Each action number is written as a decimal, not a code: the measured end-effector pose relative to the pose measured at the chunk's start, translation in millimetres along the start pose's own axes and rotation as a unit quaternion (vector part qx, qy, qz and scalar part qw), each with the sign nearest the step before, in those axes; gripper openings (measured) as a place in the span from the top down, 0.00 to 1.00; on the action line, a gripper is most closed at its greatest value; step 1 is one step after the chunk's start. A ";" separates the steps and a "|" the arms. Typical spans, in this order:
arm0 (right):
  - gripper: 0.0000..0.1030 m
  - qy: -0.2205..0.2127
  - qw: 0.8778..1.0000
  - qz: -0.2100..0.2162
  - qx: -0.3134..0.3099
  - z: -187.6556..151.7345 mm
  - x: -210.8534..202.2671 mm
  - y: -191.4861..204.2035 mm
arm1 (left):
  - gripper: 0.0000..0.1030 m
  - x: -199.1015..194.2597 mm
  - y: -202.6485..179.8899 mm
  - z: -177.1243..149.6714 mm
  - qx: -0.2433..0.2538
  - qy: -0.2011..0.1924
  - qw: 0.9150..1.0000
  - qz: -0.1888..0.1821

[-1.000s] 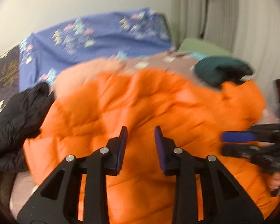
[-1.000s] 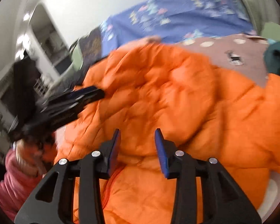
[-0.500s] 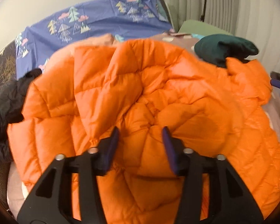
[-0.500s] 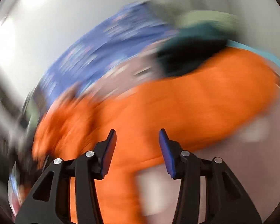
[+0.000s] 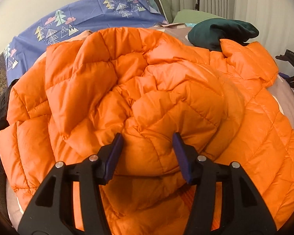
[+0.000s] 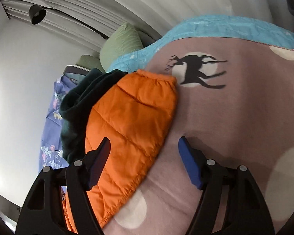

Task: Fold large clothes

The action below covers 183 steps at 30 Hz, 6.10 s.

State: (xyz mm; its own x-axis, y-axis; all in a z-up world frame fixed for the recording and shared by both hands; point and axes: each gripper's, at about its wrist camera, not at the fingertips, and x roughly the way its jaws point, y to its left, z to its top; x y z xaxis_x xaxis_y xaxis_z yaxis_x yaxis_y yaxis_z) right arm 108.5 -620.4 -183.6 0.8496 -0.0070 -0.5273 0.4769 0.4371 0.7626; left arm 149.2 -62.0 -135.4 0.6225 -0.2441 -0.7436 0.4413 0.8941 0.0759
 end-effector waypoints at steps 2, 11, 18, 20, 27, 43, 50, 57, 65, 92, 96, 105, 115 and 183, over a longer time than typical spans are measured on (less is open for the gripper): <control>0.60 0.010 1.000 0.008 -0.016 6.6 5.4 9.8 | 0.47 -0.6 1.0 0.5 0.000 0.000 1.000 0.001; 0.97 -0.020 0.988 0.129 -0.078 -4.9 -49.0 95.0 | 0.47 -17.9 7.7 -0.7 -0.020 -0.014 0.999 -0.023; 0.97 -0.001 0.915 0.286 -0.283 -102.2 -101.2 269.3 | 0.37 -65.0 39.5 -1.1 -0.074 -0.059 0.995 -0.025; 0.97 0.036 0.882 0.329 -0.335 -152.8 -102.9 310.5 | 0.36 -79.8 52.1 -5.5 -0.087 -0.073 0.993 -0.015; 0.97 0.198 0.791 0.366 -0.448 -331.4 -69.5 364.0 | 0.32 -121.1 110.4 -37.8 -0.146 -0.105 0.984 0.017; 0.62 0.312 0.715 0.302 -0.548 -414.3 -52.1 312.8 | 0.14 -118.7 142.9 -57.7 -0.215 -0.121 0.966 -0.078; 0.61 0.254 0.760 0.230 -0.552 -383.6 -44.8 307.3 | 0.13 -120.6 147.5 -64.2 -0.221 -0.126 0.962 -0.100; 0.61 0.316 0.767 0.163 -0.534 -411.8 7.8 288.0 | 0.13 -117.9 145.9 -70.0 -0.225 -0.123 0.957 -0.134; 0.61 0.314 0.769 0.143 -0.539 -430.5 23.2 302.1 | 0.13 -126.8 131.2 -68.0 -0.181 -0.122 0.967 -0.133; 0.61 0.223 0.832 0.080 -0.502 -337.9 23.3 257.4 | 0.76 -62.2 133.5 -60.8 -0.177 -0.007 0.984 -0.011; 0.61 0.192 0.834 0.129 -0.502 -324.3 -5.5 271.0 | 0.93 -78.3 119.9 -32.0 -0.108 -0.039 0.991 0.071; 0.61 0.219 0.826 0.048 -0.517 -342.0 42.0 253.4 | 0.73 -43.4 145.4 -31.5 -0.054 0.015 0.983 0.173; 0.61 0.139 0.827 0.072 -0.540 -320.9 -4.8 272.6 | 0.55 -92.1 134.9 -27.3 -0.109 -0.066 0.980 0.154; 0.97 0.070 0.840 0.269 -0.467 -233.6 -272.5 159.2 | 0.93 -312.6 59.9 -179.1 -0.098 -0.185 0.977 0.034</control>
State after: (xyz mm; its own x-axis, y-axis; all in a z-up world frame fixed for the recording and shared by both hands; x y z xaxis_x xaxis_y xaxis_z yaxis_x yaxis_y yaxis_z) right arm -99.7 -338.8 -6.1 0.8196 0.4950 -0.2885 -0.4077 0.8577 0.3134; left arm -134.7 135.1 -17.4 0.8534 -0.2683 -0.4469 0.2815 0.9588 -0.0380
